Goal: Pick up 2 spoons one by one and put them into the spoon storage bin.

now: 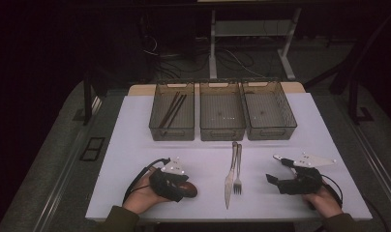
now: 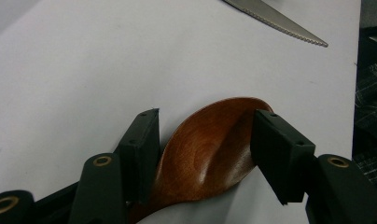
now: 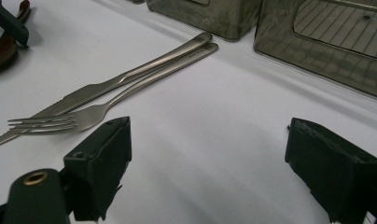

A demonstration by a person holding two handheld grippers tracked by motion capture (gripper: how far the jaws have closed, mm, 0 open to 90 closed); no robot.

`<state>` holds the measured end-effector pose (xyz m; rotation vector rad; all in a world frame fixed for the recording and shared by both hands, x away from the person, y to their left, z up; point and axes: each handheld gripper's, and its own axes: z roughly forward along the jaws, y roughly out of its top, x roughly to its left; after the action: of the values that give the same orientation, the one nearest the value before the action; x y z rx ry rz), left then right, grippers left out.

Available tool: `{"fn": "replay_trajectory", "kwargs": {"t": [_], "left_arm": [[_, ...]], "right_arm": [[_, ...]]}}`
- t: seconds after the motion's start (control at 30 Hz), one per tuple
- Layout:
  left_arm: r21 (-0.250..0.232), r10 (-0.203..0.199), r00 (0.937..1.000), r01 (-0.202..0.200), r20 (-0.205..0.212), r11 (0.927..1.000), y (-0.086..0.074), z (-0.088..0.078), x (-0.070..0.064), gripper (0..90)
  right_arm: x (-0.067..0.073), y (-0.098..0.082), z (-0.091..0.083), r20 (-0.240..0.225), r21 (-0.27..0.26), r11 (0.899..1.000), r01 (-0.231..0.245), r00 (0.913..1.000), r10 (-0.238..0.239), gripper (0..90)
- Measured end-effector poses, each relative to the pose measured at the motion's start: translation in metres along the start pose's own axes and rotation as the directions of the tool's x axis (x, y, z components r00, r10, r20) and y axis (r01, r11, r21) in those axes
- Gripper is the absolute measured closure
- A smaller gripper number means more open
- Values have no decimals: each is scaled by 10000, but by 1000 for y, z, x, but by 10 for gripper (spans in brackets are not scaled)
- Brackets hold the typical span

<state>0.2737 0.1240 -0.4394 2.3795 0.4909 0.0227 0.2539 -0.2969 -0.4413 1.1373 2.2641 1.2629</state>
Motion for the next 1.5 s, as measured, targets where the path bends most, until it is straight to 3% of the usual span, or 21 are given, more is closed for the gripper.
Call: {"fn": "replay_trajectory", "kwargs": {"t": [0.33, 0.73, 1.13, 1.33, 1.5], "left_arm": [[174, 267, 9993, -271, 268, 9995, -3, -2, -3, 471], [358, 661, 9976, -668, 219, 9971, -3, -3, -5, 669], [550, 418, 9968, -456, 677, 9974, -1, -4, -1, 777], [771, 104, 9972, -161, 739, 9969, 1, -5, -1, 792], [340, -468, 9969, 448, 632, 9984, 4, -11, 1, 794]], "right_arm": [[0, 0, 0, 3, 6, 10000, -6, 10000, 6, 142], [0, 0, 0, 14, 0, 10000, -23, 10000, 23, 142], [0, 0, 0, -1, 3, 10000, -25, 10000, 25, 142], [0, 0, 0, 3, -6, 10000, -25, 10000, 25, 142], [0, 0, 0, 2, -7, 10000, -24, 10000, 24, 142]]}}
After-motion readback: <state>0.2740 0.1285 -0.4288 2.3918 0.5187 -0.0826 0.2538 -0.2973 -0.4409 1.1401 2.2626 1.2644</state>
